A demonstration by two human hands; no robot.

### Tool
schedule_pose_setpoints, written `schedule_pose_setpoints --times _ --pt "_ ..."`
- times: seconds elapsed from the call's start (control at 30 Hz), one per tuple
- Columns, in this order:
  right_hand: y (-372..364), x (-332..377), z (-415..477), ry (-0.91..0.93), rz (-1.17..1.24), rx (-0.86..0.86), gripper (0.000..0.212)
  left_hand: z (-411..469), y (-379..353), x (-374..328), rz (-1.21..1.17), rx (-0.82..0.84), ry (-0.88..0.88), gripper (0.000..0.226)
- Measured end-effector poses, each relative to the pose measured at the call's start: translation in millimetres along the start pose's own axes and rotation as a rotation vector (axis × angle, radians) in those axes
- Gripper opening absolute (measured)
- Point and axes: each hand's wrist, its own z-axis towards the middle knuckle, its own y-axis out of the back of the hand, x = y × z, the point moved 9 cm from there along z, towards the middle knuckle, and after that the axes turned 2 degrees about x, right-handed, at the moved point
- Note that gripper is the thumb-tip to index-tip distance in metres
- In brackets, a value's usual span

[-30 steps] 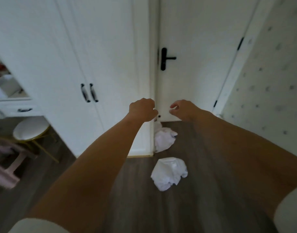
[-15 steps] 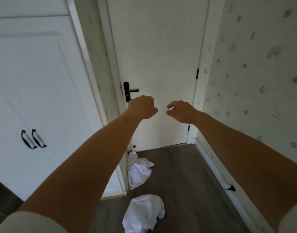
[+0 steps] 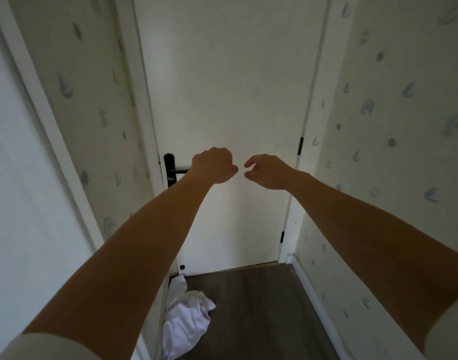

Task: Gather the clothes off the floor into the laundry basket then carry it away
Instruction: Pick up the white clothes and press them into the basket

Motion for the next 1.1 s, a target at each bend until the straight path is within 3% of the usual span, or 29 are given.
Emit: schedule_pose_setpoints --times 0.23,0.37,0.53,0.63,0.9,1.1 --pt "-32.4 -0.2 136.7 0.088 -0.008 0.075 0.038 85.1 -28.0 72.7 0.008 0.022 0.144 0.029" --pt "-68.8 8.5 215.3 0.187 0.031 0.143 0.036 110.0 -46.4 147.5 0.023 0.075 0.351 0.027" --pt "-119.7 45.6 315.1 0.357 0.103 0.255 0.034 132.0 -64.8 216.5 0.038 0.011 0.589 0.030" --pt "-177.5 79.6 356.2 0.501 0.144 0.439 0.031 126.1 -87.5 257.5 0.001 -0.023 0.829 0.031" --pt "-328.6 109.0 345.0 0.758 0.045 0.820 0.031 31.4 -195.0 292.2 -0.109 0.064 1.328 0.031" --pt "-475.5 70.9 291.9 0.814 -0.074 1.067 0.035 -59.0 -332.1 293.7 -0.257 0.188 1.557 0.031"
